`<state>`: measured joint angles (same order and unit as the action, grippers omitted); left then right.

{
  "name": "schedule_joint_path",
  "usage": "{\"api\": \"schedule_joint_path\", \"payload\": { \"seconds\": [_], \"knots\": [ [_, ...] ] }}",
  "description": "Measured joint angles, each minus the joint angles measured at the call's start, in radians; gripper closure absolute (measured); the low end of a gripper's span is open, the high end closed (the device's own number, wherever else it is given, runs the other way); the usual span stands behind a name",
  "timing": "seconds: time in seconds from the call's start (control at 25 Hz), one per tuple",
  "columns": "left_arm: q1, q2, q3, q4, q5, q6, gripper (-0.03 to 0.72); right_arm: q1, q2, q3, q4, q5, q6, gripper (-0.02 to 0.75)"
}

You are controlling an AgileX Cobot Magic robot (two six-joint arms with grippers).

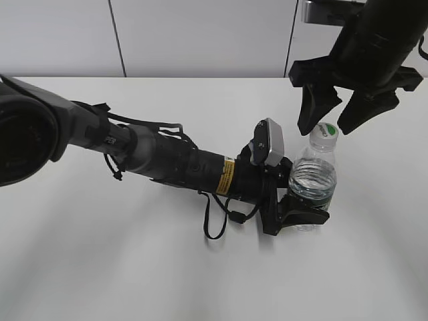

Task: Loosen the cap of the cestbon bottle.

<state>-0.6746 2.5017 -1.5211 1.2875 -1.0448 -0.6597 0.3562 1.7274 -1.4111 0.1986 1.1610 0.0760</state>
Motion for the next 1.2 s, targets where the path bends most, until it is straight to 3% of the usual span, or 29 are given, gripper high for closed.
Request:
{"api": "schedule_joint_path", "payload": {
  "seconds": [0.52,0.6,0.76,1.0,1.2],
  "knots": [
    [0.000,0.000,0.000,0.000,0.000,0.000,0.189,0.000,0.032,0.001,0.005,0.026,-0.010,0.256],
    [0.000,0.000,0.000,0.000,0.000,0.000,0.189,0.000,0.032,0.001,0.005,0.027,-0.010,0.281],
    [0.000,0.000,0.000,0.000,0.001,0.000,0.189,0.000,0.032,0.001,0.004,0.029,-0.021,0.414],
    [0.000,0.000,0.000,0.000,0.001,-0.002,0.189,0.000,0.032,0.001,-0.001,0.037,-0.070,0.419],
    [0.000,0.000,0.000,0.001,0.001,-0.002,0.189,0.000,0.032,0.000,-0.003,0.038,-0.248,0.423]
  ]
}}
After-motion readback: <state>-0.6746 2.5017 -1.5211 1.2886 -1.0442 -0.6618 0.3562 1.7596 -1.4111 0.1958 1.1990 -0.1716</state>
